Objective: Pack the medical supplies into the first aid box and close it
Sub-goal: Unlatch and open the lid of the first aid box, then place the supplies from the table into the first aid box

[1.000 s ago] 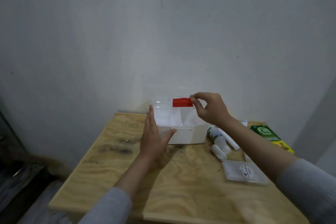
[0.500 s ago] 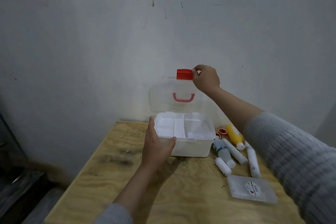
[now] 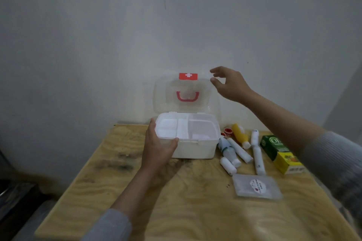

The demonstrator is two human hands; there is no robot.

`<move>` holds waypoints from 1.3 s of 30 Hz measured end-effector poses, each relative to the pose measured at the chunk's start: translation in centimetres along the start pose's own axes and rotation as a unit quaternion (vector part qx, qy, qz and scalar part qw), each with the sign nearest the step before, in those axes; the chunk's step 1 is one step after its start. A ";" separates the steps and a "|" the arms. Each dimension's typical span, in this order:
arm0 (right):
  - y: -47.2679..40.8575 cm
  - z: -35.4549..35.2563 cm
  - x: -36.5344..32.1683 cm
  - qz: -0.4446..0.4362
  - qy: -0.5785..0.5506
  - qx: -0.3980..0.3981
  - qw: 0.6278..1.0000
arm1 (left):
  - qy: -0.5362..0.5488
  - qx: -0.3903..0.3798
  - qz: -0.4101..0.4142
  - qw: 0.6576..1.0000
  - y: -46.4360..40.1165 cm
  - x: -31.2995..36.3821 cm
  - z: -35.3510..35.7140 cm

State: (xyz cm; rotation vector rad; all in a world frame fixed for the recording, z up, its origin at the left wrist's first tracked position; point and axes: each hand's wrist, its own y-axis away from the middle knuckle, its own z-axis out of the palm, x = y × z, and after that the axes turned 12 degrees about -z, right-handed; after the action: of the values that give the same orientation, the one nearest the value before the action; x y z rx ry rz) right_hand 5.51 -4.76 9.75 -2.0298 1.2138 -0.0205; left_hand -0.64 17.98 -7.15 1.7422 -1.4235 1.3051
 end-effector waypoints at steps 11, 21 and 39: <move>19.4 -3.8 8.0 0.202 0.186 -0.060 0.960 | 0.055 0.013 0.012 0.998 0.4 -0.7 1.0; 26.4 -1.5 11.1 0.319 0.112 0.092 0.937 | 0.070 0.026 0.019 0.997 0.4 -0.9 1.3; 11.0 -2.2 1.2 0.019 0.015 0.019 1.000 | 0.082 0.022 0.024 0.996 1.3 -0.2 1.2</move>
State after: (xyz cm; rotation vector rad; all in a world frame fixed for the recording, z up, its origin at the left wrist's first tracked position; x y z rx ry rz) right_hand -2.91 -9.85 4.18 -1.9810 1.2606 -0.0552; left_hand -1.42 16.71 -8.00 1.5968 -1.3600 1.4779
